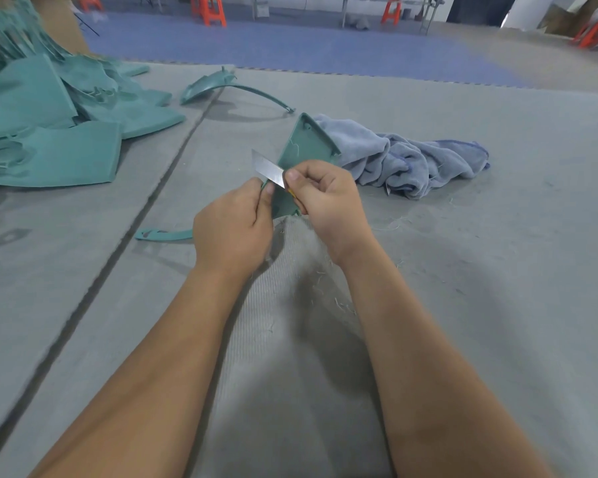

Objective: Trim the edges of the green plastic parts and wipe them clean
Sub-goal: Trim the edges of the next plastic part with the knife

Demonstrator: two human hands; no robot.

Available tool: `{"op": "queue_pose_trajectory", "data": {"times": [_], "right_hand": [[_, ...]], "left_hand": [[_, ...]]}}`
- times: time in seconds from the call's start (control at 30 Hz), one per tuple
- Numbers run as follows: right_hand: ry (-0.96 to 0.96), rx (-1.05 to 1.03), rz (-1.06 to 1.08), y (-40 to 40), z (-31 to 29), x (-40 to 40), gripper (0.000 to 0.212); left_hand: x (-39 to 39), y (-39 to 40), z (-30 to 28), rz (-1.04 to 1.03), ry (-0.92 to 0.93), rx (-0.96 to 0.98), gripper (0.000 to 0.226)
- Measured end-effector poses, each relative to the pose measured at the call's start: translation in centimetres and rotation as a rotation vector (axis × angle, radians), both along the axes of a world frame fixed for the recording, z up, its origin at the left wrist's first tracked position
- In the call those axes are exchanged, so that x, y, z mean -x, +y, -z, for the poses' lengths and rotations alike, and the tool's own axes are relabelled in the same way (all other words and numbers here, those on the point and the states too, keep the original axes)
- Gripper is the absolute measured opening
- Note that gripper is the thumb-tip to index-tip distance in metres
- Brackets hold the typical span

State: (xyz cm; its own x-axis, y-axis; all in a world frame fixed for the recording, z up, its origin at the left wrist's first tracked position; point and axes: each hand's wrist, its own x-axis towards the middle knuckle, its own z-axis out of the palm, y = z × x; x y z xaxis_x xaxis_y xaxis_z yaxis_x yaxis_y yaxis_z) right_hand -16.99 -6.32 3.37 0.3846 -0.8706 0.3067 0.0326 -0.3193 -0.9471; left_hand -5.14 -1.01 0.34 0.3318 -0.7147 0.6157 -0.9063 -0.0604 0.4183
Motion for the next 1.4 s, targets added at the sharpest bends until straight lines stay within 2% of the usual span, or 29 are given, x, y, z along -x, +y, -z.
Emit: {"op": "queue_pose_trajectory", "data": {"times": [0.1,0.27,0.4,0.5,0.67,0.87,1.03,1.2,1.4], "right_hand": [[-0.015,0.008,0.058,-0.1,0.0,-0.2,0.03],[0.008,0.045,0.131,0.0,0.0,-0.5,0.038],[0.035,0.071,0.187,0.1,0.0,-0.8,0.033],[0.073,0.093,0.232,0.2,-0.1,-0.9,0.04],[0.083,0.097,0.276,0.3,-0.3,-1.1,0.033],[0.079,0.08,0.294,0.3,-0.8,-1.2,0.043],[0.068,0.09,0.342,-0.2,-1.3,-1.4,0.029],[0.071,0.076,0.402,-0.9,-2.0,-1.4,0.036],[0.02,0.089,0.437,-2.0,-2.5,-0.9,0.031]], "left_hand": [[0.1,0.0,0.0,0.006,0.009,0.011,0.039],[0.2,0.0,-0.1,0.004,0.0,0.02,0.04],[0.1,0.0,0.0,0.008,-0.004,0.032,0.04],[0.0,-0.1,0.1,0.01,0.002,0.029,0.04],[0.0,-0.2,0.1,0.001,0.001,0.021,0.04],[0.0,-0.2,0.1,0.002,-0.005,0.014,0.041],[0.0,-0.2,0.2,0.003,0.003,0.019,0.041],[0.0,-0.1,0.2,0.012,-0.008,0.025,0.042],[0.1,0.2,0.3,0.006,-0.031,0.032,0.039]]}}
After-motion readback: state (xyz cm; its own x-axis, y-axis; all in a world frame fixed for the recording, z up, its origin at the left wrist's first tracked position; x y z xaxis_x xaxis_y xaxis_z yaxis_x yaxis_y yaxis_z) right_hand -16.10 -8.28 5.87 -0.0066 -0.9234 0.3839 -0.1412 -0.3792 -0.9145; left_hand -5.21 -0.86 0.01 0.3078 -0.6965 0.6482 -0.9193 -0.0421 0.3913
